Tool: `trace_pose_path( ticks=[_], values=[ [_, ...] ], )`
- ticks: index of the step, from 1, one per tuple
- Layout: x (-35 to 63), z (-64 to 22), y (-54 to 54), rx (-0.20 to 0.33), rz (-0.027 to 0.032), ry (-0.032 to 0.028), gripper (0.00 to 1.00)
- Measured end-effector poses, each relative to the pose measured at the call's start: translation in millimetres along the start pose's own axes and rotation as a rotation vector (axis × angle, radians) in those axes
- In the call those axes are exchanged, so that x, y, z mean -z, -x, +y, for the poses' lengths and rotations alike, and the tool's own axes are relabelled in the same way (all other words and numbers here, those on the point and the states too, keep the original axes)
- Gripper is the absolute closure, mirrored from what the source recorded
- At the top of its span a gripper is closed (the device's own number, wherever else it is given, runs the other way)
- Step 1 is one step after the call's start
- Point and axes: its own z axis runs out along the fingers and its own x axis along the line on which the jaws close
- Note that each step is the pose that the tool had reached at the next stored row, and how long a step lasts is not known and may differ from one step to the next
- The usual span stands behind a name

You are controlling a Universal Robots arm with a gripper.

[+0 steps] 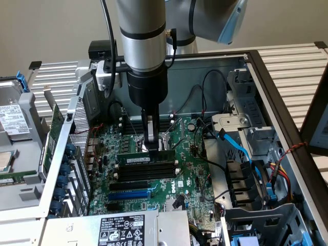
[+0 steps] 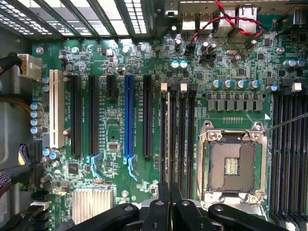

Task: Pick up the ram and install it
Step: 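Insert the ram into the slot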

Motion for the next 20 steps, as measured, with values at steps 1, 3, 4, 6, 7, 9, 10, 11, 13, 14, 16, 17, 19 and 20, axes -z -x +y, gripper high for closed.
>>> trace_pose_path(
  ticks=[1, 3, 4, 6, 7, 9, 10, 11, 13, 14, 16, 17, 19, 20],
  values=[
    [-0.8, 0.0, 0.0, 0.0, 0.0, 0.0, 0.88],
    [-2.4, 0.1, 0.0, 0.0, 0.0, 0.0, 0.88],
    [-3.0, 0.1, -0.1, 0.0, 0.0, 0.0, 0.88],
    [-3.6, 0.0, -0.9, 0.0, 0.0001, 0.0, 0.88],
    [-4.0, 0.0, -1.3, 0.0, -0.0001, -0.0001, 0.88],
    [-5.0, 0.1, -1.5, 0.0, -0.0006, 0.0, 0.88],
    [-5.4, 0.1, -1.8, 0.0, -0.0039, 0.0003, 0.88],
    [-5.7, 0.1, -2.0, 0.0, -0.0094, 0.0004, 0.88],
    [-6.4, 0.0, -2.9, -0.001, -0.0208, 0.0007, 0.88],
    [-6.8, 0.0, -3.5, -0.001, -0.0237, 0.0008, 0.88],
    [-7.1, 0.0, -4.8, -0.001, -0.0241, 0.0008, 0.88],
    [-7.1, 0.0, -5.5, -0.001, -0.0241, 0.0008, 0.88],
    [-7.5, 0.0, -6.3, -0.001, -0.0242, 0.0008, 0.88],
    [-7.8, 0.0, -6.4, -0.001, -0.0243, 0.0007, 0.88]
  ],
)
